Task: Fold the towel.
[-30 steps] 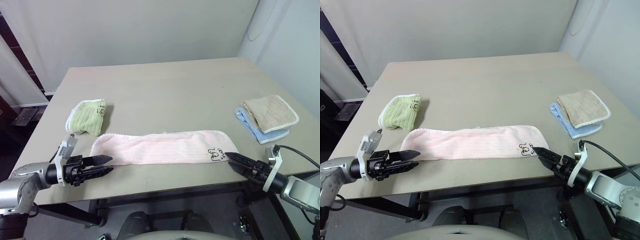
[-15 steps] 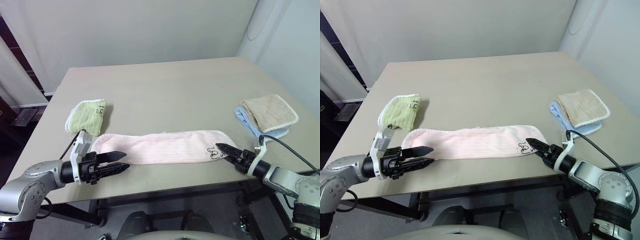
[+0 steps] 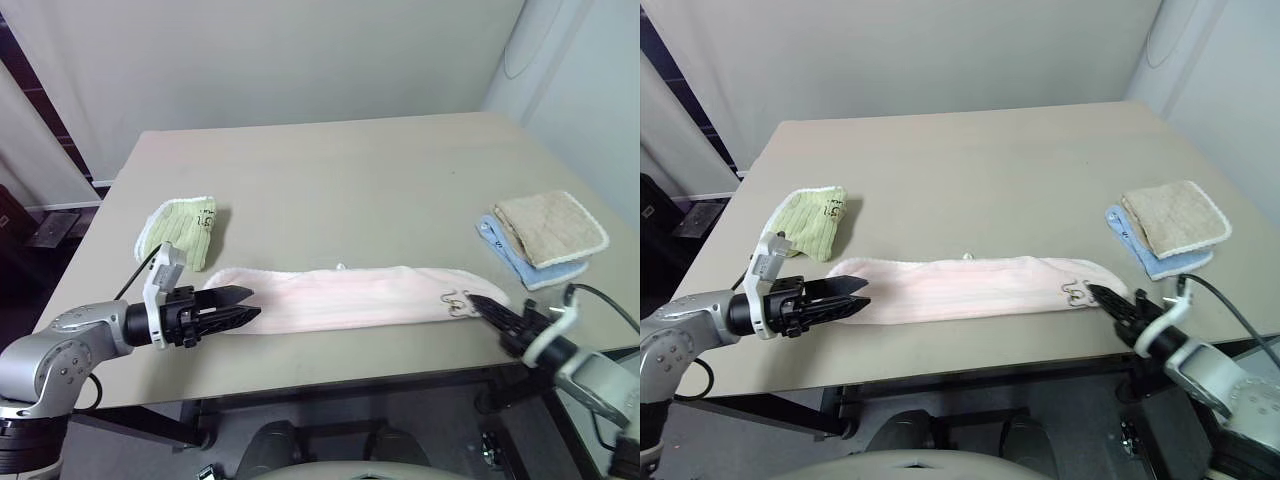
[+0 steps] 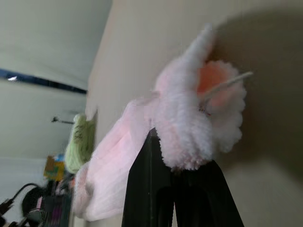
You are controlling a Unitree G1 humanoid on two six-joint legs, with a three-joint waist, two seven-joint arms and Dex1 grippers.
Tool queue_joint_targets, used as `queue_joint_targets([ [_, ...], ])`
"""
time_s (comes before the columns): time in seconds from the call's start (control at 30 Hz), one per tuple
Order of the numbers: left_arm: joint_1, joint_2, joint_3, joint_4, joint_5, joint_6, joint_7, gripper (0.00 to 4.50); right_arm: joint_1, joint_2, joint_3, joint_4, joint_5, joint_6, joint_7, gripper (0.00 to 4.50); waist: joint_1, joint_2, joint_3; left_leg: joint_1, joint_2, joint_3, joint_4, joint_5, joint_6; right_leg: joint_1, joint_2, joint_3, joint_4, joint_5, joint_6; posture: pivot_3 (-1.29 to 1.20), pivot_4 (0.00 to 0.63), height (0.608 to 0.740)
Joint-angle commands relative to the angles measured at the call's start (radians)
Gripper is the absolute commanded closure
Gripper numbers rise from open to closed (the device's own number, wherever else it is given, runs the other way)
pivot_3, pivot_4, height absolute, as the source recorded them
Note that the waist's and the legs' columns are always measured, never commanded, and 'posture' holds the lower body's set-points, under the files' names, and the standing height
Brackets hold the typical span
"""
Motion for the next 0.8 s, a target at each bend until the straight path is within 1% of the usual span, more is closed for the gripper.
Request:
queue_joint_targets([
  [0.03, 0.005, 0.015, 0.025, 0.011, -0.008, -0.029, -0.03, 1.67, 0.03, -0.086, -0.058, -0.032, 0.02, 0.003, 0.072, 4.46, -0.001, 0.0, 0.0, 0.0, 0.0, 0.002, -0.001, 0.001, 0.002, 0.0, 0.0, 0.0, 0.0, 0.001, 0.002, 0.0, 0.0, 0.72],
  [0.13, -0.018, -0.016, -0.021, -0.01, -0.001, -0.024, 0.014, 1.67, 0.011, -0.16, -0.015, -0.073, -0.045, -0.017, 0.122, 4.46, -0.004, -0.001, 0.0, 0.0, 0.001, 0.004, -0.001, 0.001, 0.003, 0.0, 0.001, 0.002, 0.0, 0.001, 0.002, 0.0, 0.0, 0.72],
  [0.2, -0.034, -0.033, -0.049, -0.016, 0.01, -0.025, 0.035, 1.67, -0.034, -0.168, 0.021, -0.128, -0.06, -0.036, 0.121, 4.46, -0.005, -0.001, 0.001, 0.002, 0.001, 0.006, -0.001, 0.001, 0.002, 0.0, 0.001, 0.005, 0.0, 0.0, 0.0, 0.0, 0.0, 0.72],
  [0.3, -0.058, -0.056, -0.072, -0.026, 0.004, -0.014, 0.072, 1.67, -0.066, -0.163, 0.085, -0.268, -0.141, -0.12, 0.163, 4.46, -0.003, -0.001, 0.001, 0.005, 0.002, 0.007, -0.001, -0.001, 0.0, 0.0, 0.001, 0.007, 0.0, 0.001, 0.002, 0.0, 0.0, 0.72],
  [0.37, -0.056, -0.058, -0.073, -0.028, 0.0, -0.015, 0.079, 1.67, -0.077, -0.19, 0.142, -0.331, -0.129, -0.086, 0.203, 4.46, -0.002, -0.001, 0.001, 0.005, 0.003, 0.007, -0.001, -0.001, 0.0, -0.001, 0.001, 0.007, 0.0, 0.001, 0.002, 0.0, 0.0, 0.72],
  [0.43, -0.044, -0.056, -0.077, -0.031, 0.009, -0.028, 0.077, 1.67, -0.079, -0.213, 0.201, -0.434, -0.16, -0.11, 0.252, 4.46, 0.0, -0.001, 0.001, 0.004, 0.003, 0.007, -0.002, -0.001, 0.0, -0.002, 0.001, 0.007, -0.001, 0.002, 0.0, 0.0, 0.0, 0.72],
  [0.47, -0.037, -0.055, -0.076, -0.032, 0.011, -0.033, 0.075, 1.67, -0.085, -0.227, 0.237, -0.489, -0.177, -0.119, 0.27, 4.46, 0.0, -0.001, 0.001, 0.003, 0.003, 0.008, -0.003, -0.001, 0.0, -0.003, 0.001, 0.007, -0.002, 0.002, 0.0, 0.0, 0.0, 0.72],
  [0.5, -0.018, -0.044, -0.072, -0.035, 0.009, -0.033, 0.06, 1.67, -0.116, -0.244, 0.311, -0.579, -0.187, -0.123, 0.303, 4.46, -0.001, -0.001, 0.001, 0.002, 0.003, 0.009, -0.004, 0.0, 0.0, -0.005, 0.001, 0.007, -0.002, 0.002, 0.001, 0.0, 0.0, 0.72],
  [0.57, 0.004, -0.032, -0.061, -0.032, 0.007, -0.04, 0.043, 1.67, -0.164, -0.258, 0.436, -0.67, -0.225, -0.122, 0.334, 4.46, -0.006, -0.002, 0.002, 0.001, 0.003, 0.012, -0.006, 0.001, 0.003, -0.006, 0.001, 0.01, -0.002, 0.002, 0.002, 0.0, 0.0, 0.72],
  [0.63, 0.005, -0.035, -0.063, -0.031, 0.009, -0.044, 0.049, 1.67, -0.189, -0.26, 0.531, -0.694, -0.287, -0.129, 0.347, 4.46, -0.003, -0.007, 0.002, 0.001, 0.003, 0.013, -0.009, 0.001, 0.002, -0.006, 0.001, 0.011, -0.002, 0.003, 0.002, 0.0, 0.0, 0.72],
  [0.67, -0.002, -0.042, -0.07, -0.036, 0.008, -0.041, 0.06, 1.67, -0.193, -0.267, 0.596, -0.706, -0.348, -0.146, 0.361, 4.46, -0.001, -0.009, 0.002, 0.002, 0.003, 0.013, -0.009, 0.002, 0.002, -0.009, 0.002, 0.011, -0.002, 0.003, 0.002, 0.0, 0.0, 0.72],
  [0.73, -0.017, -0.057, -0.085, -0.052, 0.005, -0.029, 0.088, 1.67, -0.189, -0.269, 0.701, -0.712, -0.45, -0.192, 0.397, 4.46, 0.008, -0.01, 0.003, 0.002, 0.003, 0.013, -0.009, 0.001, 0.002, -0.009, 0.001, 0.01, -0.003, 0.002, 0.0, 0.0, 0.0, 0.72],
  [0.8, -0.038, -0.073, -0.1, -0.069, -0.003, -0.011, 0.122, 1.67, -0.194, -0.251, 0.769, -0.685, -0.525, -0.226, 0.407, 4.46, 0.012, -0.01, 0.003, 0.001, 0.001, 0.013, -0.009, 0.0, 0.0, -0.008, 0.0, 0.01, -0.005, 0.002, 0.0, 0.0, 0.0, 0.72],
])
